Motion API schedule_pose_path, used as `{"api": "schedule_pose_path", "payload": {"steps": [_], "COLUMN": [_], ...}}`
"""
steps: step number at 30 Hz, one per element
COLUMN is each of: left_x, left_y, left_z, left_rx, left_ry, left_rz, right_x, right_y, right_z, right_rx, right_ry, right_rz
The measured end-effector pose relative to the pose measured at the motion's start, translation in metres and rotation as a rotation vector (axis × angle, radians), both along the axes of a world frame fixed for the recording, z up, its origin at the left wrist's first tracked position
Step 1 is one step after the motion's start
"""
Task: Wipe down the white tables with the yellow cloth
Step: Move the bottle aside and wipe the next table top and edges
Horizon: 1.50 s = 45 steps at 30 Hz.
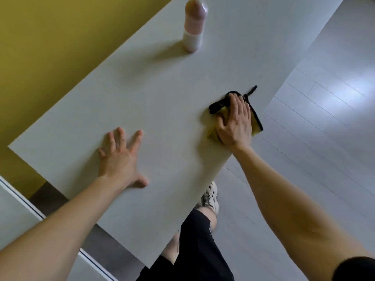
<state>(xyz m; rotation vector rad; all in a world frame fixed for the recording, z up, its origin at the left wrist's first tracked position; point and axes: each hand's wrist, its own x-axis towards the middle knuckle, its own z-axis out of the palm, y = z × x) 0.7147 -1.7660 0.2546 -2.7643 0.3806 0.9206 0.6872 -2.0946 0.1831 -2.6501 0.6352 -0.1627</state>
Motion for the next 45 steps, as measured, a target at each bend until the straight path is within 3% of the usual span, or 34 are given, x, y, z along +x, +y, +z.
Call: {"api": "schedule_pose_path", "payload": {"steps": [2, 5, 10, 12, 14, 16, 18, 26, 30, 34, 38, 41, 45], "left_x": [0.001, 0.002, 0.004, 0.008, 0.018, 0.035, 0.05, 0.062, 0.062, 0.062, 0.079, 0.123, 0.184], "left_y": [-0.006, -0.013, -0.017, -0.023, -0.034, -0.051, -0.074, -0.106, -0.107, -0.11, -0.112, -0.118, -0.164], "left_z": [-0.001, -0.001, 0.002, 0.006, 0.013, 0.017, 0.013, -0.012, -0.01, -0.008, 0.017, 0.044, 0.049], "left_rx": [0.021, 0.069, 0.077, 0.065, 0.05, 0.039, 0.007, 0.103, 0.111, 0.165, 0.213, 0.107, -0.387], "left_ry": [0.005, 0.01, 0.041, 0.062, 0.033, -0.012, -0.018, 0.004, -0.001, 0.018, 0.161, 0.149, -0.335], "left_rz": [0.015, 0.037, 0.063, 0.105, 0.159, 0.192, 0.237, 0.239, 0.236, 0.226, 0.144, 0.106, 0.234], "right_x": [-0.012, -0.046, -0.014, 0.022, 0.051, 0.064, 0.068, 0.068, 0.086, 0.098, 0.095, 0.092, 0.091], "right_y": [0.048, 0.109, 0.044, -0.019, -0.077, -0.103, -0.102, -0.1, -0.097, -0.068, -0.061, -0.064, -0.063], "right_z": [0.002, -0.004, -0.014, -0.015, -0.014, -0.013, -0.012, -0.02, -0.023, -0.016, -0.022, -0.026, -0.029], "right_rx": [-0.005, 0.077, 0.084, 0.067, 0.065, 0.044, 0.019, -0.023, -0.126, -0.016, 0.042, 0.032, 0.027], "right_ry": [-0.034, -0.049, -0.012, -0.049, -0.077, -0.057, -0.04, -0.024, 0.021, 0.029, -0.017, -0.031, -0.053], "right_rz": [0.096, 0.641, 1.15, 1.01, 0.668, 0.385, 0.264, 0.342, 0.487, 0.317, 0.242, 0.235, 0.239]}}
